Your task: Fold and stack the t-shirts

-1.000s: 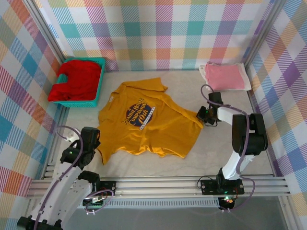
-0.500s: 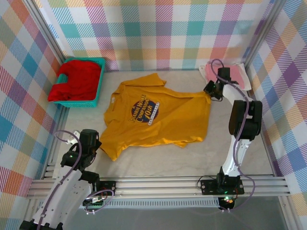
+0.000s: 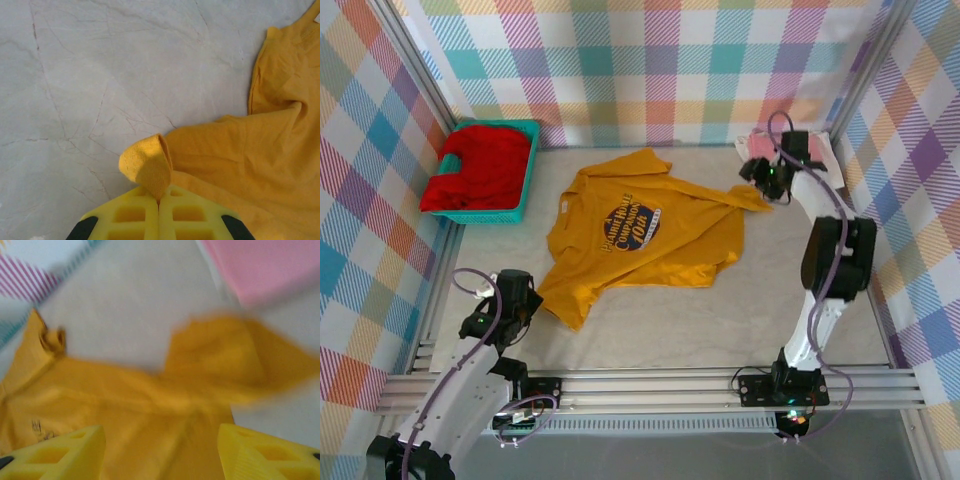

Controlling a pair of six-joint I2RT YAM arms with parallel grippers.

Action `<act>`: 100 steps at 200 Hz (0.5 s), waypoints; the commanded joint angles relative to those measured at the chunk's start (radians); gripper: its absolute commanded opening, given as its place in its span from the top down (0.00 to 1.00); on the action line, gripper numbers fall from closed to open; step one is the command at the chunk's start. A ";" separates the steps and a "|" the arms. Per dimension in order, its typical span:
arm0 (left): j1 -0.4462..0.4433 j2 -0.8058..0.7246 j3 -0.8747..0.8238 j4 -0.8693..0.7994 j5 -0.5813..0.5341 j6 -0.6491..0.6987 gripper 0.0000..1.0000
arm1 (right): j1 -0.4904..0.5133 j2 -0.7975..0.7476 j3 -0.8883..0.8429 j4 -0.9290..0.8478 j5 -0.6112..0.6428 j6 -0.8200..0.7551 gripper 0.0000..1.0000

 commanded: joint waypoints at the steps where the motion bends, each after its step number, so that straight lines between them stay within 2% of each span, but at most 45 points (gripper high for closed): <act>1: 0.015 -0.015 -0.026 0.042 0.013 0.007 1.00 | 0.019 -0.264 -0.310 0.073 -0.072 0.048 0.40; 21: 0.016 -0.021 -0.036 0.051 0.018 0.003 1.00 | 0.024 -0.465 -0.580 0.070 -0.057 0.061 0.45; 46: 0.016 -0.010 -0.038 0.065 0.038 0.024 1.00 | 0.024 -0.602 -0.741 0.006 -0.041 0.022 0.49; 73: 0.016 0.005 -0.045 0.093 0.052 0.035 1.00 | 0.024 -0.525 -0.771 0.092 -0.134 -0.005 0.51; 100: 0.015 0.002 -0.046 0.100 0.057 0.034 1.00 | 0.037 -0.362 -0.742 0.226 -0.203 0.009 0.56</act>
